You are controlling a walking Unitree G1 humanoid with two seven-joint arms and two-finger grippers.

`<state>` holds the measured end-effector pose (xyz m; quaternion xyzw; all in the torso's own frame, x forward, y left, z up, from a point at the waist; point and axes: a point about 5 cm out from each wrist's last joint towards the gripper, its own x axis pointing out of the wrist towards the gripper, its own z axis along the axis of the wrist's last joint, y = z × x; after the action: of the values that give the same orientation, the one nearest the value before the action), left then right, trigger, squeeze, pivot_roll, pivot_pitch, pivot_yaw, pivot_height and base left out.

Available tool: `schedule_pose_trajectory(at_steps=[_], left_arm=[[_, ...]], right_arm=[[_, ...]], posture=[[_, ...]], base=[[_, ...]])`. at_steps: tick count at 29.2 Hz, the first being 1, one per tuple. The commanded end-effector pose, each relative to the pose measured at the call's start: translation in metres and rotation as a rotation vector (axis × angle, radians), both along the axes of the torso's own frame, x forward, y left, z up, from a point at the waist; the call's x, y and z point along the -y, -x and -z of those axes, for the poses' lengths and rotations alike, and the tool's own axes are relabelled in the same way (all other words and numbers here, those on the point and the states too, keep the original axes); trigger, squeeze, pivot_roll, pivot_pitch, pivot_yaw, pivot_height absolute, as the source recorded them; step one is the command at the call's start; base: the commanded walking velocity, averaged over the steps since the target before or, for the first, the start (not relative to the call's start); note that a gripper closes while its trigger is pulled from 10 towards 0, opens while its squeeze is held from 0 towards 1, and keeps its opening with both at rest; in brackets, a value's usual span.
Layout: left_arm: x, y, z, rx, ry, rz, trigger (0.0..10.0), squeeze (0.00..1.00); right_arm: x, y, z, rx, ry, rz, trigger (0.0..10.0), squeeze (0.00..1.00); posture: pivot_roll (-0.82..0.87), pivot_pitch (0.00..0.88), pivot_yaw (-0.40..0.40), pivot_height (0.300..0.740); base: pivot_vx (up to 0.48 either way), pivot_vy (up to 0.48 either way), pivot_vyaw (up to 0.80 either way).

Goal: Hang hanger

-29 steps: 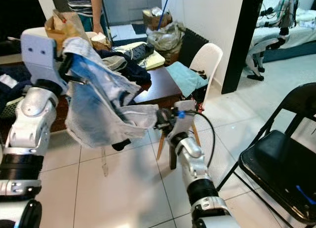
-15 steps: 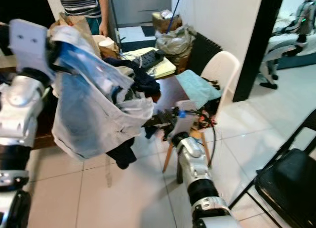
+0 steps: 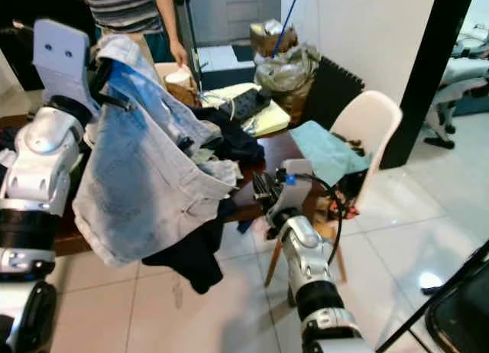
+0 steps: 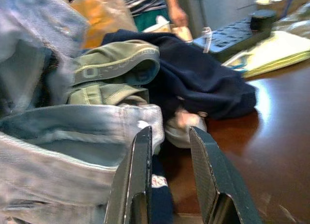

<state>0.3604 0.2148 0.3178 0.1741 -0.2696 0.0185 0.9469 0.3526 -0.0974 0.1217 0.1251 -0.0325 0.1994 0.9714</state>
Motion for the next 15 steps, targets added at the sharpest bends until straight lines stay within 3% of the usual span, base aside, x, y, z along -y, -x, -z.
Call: schedule_pose_trajectory(at_steps=[1, 11, 13, 14, 15], left_arm=[[0.003, 0.0, -0.007, 0.03, -0.019, 0.013, 10.0, 0.0], [0.011, -0.008, -0.001, -0.026, -0.057, 0.067, 10.0, 0.0], [0.029, -0.013, 0.019, -0.169, -0.113, 0.193, 10.0, 0.0], [0.029, -0.013, 0.019, -0.169, -0.113, 0.193, 10.0, 0.0], [0.036, -0.014, 0.03, -0.238, -0.138, 0.249, 10.0, 0.0]], right_arm=[[0.005, 0.001, 0.003, -0.013, 0.002, 0.017, 10.0, 0.0], [0.004, 0.0, 0.002, -0.017, 0.002, 0.02, 10.0, 0.0], [0.005, 0.001, 0.003, -0.017, 0.002, 0.025, 10.0, 0.0], [0.005, 0.001, 0.003, -0.017, 0.002, 0.025, 10.0, 0.0], [0.005, 0.001, 0.003, -0.018, 0.001, 0.027, 10.0, 0.0]], posture=[[0.03, 0.0, 0.063, 0.74], [0.03, 0.0, 0.064, 0.74], [0.03, 0.0, 0.067, 0.74], [0.03, 0.0, 0.067, 0.74], [0.03, 0.0, 0.068, 0.74]], base=[[0.412, 0.0, 0.0], [0.412, 0.0, 0.0], [0.371, 0.0, 0.0], [0.334, 0.0, 0.0], [0.334, 0.0, 0.0]])
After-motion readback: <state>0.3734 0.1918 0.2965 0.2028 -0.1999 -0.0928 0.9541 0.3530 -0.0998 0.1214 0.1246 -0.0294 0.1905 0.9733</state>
